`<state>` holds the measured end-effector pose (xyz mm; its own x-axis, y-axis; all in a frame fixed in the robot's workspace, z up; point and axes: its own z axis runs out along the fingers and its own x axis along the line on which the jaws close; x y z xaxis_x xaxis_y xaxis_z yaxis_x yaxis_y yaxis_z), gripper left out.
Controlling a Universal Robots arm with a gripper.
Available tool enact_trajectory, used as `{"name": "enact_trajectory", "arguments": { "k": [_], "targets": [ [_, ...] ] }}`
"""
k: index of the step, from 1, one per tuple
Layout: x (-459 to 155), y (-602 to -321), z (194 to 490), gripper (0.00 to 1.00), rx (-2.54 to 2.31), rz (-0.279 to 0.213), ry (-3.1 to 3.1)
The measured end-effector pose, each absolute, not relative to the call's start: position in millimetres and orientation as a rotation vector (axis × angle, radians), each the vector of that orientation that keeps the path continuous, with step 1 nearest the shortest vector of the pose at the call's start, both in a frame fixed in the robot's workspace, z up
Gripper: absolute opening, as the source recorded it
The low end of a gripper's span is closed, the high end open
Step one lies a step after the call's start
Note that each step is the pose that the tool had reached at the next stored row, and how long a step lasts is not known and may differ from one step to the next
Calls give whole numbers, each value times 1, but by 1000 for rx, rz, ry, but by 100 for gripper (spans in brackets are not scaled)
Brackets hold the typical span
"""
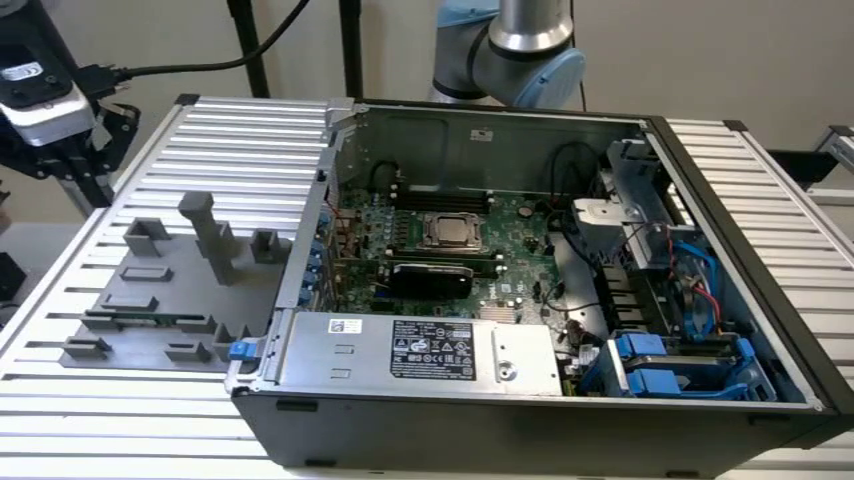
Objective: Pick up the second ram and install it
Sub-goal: 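Pick up the second ram and move it above second insertion slot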
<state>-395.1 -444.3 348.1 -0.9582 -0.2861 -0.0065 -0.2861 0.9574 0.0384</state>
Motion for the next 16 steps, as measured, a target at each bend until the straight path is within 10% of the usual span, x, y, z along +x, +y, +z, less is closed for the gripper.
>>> {"name": "enact_trajectory", "arguments": {
  "k": [16],
  "targets": [
    [-395,-444,337,0,-901,60,3014]
  ]
}}
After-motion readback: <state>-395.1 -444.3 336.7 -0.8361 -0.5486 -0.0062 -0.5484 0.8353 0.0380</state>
